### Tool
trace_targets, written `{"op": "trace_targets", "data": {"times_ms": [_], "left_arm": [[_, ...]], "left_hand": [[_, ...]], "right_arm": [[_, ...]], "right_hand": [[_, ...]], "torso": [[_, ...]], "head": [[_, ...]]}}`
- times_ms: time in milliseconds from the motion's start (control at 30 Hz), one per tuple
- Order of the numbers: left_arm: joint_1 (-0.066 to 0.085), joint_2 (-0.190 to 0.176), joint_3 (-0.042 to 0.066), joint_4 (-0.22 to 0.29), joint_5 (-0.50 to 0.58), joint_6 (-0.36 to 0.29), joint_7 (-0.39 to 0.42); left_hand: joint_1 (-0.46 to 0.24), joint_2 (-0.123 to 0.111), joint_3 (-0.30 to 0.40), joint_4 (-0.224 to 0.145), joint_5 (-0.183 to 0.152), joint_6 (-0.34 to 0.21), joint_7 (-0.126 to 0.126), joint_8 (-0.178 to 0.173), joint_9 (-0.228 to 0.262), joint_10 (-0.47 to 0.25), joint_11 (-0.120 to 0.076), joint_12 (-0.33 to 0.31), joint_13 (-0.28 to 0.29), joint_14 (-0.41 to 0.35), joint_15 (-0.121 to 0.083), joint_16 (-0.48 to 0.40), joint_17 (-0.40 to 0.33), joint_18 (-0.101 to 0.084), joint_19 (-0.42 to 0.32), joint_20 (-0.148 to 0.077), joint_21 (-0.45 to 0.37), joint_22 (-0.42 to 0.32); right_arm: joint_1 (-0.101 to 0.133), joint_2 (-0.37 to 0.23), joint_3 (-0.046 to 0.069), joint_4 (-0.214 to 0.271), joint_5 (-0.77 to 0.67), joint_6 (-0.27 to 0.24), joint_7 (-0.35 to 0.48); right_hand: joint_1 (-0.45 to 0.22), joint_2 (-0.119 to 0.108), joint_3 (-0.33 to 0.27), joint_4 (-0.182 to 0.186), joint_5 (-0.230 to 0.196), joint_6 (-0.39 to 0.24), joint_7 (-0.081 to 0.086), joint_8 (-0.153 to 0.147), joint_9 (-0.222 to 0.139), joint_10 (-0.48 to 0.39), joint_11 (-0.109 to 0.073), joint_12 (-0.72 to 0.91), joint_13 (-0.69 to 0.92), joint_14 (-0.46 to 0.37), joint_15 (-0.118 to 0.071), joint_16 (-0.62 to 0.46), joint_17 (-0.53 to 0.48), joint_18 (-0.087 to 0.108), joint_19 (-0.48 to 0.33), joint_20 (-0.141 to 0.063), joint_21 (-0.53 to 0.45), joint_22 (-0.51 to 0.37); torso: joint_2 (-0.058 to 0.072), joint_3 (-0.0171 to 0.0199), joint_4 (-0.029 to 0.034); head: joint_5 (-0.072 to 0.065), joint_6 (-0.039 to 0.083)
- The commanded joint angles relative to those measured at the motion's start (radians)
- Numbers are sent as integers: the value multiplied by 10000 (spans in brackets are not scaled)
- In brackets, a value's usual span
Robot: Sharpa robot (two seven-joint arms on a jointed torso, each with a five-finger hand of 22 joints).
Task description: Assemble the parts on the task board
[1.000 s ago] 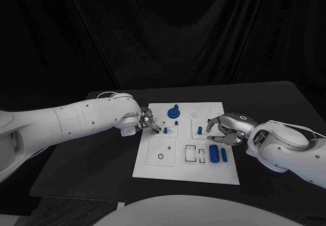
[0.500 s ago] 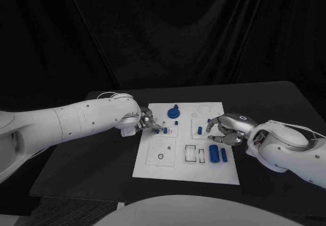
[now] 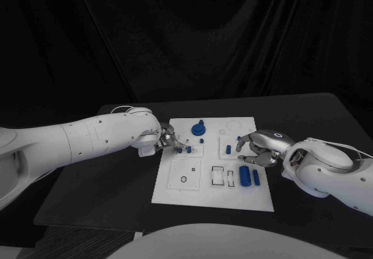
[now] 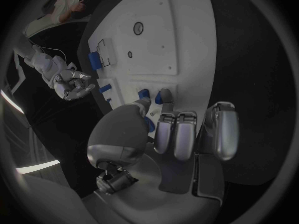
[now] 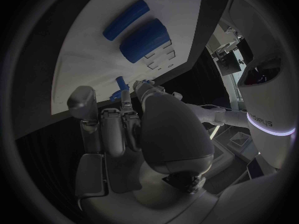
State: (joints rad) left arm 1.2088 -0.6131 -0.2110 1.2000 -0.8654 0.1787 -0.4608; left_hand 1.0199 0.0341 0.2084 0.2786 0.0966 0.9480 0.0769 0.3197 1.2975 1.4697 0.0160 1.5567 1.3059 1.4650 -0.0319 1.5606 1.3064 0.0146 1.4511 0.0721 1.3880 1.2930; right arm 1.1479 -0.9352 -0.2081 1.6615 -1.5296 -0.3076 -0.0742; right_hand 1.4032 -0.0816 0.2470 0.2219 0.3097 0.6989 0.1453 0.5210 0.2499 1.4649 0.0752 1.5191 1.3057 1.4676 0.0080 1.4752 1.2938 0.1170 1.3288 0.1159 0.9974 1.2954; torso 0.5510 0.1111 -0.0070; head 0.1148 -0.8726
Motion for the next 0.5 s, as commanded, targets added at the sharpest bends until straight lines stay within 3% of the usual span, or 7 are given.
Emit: {"op": "trace_targets", "data": {"times_ms": [33,233,267,500], "left_arm": [[-50,-21,-15,46,23,-227,239],[-50,-221,-13,312,-612,-1427,918],[-49,-281,-12,387,-707,-1691,1067],[11,-781,-7,951,-1374,-3310,1897]], "left_hand": [[-212,-42,-600,99,-134,-572,9,-19,54,880,-8,62,2568,1057,0,102,2644,314,44,74,-16,2172],[-289,-53,-855,111,-159,-611,-3,175,298,989,-17,127,2635,1057,-7,102,2644,282,138,72,120,2215],[-437,-53,-1134,127,69,-672,-14,317,368,1011,-33,140,2649,1057,-23,102,2644,270,183,59,179,2232],[-672,59,-1544,149,219,-837,-8,461,365,1011,-32,140,2649,1057,-29,102,2644,234,286,47,332,2280]], "right_arm": [[-28,-2,5,-5,-23,38,-174],[-31,-27,5,-3,-23,33,-171],[-32,-35,5,-2,-23,32,-172],[-33,-66,5,0,-23,31,-183]], "right_hand": [[173,72,116,-73,156,74,65,165,-119,15,1,26,1900,408,-7,-124,1825,-5,-55,-27,-170,1208],[189,71,138,-89,242,75,65,165,-127,16,1,26,1901,408,-6,-123,1826,-7,-50,-27,-163,1212],[196,68,146,-96,272,74,66,165,-130,12,1,25,1898,408,-7,-124,1825,-5,-54,-28,-176,1209],[202,67,154,-102,300,75,66,165,-132,10,1,24,1897,408,-7,-123,1826,-5,-53,-28,-176,1209]], "torso": [[1,-2,-5],[2,-5,2],[-3,-5,2],[4,-7,11]], "head": [[-1,0],[-41,0],[-44,0],[-92,0]]}}
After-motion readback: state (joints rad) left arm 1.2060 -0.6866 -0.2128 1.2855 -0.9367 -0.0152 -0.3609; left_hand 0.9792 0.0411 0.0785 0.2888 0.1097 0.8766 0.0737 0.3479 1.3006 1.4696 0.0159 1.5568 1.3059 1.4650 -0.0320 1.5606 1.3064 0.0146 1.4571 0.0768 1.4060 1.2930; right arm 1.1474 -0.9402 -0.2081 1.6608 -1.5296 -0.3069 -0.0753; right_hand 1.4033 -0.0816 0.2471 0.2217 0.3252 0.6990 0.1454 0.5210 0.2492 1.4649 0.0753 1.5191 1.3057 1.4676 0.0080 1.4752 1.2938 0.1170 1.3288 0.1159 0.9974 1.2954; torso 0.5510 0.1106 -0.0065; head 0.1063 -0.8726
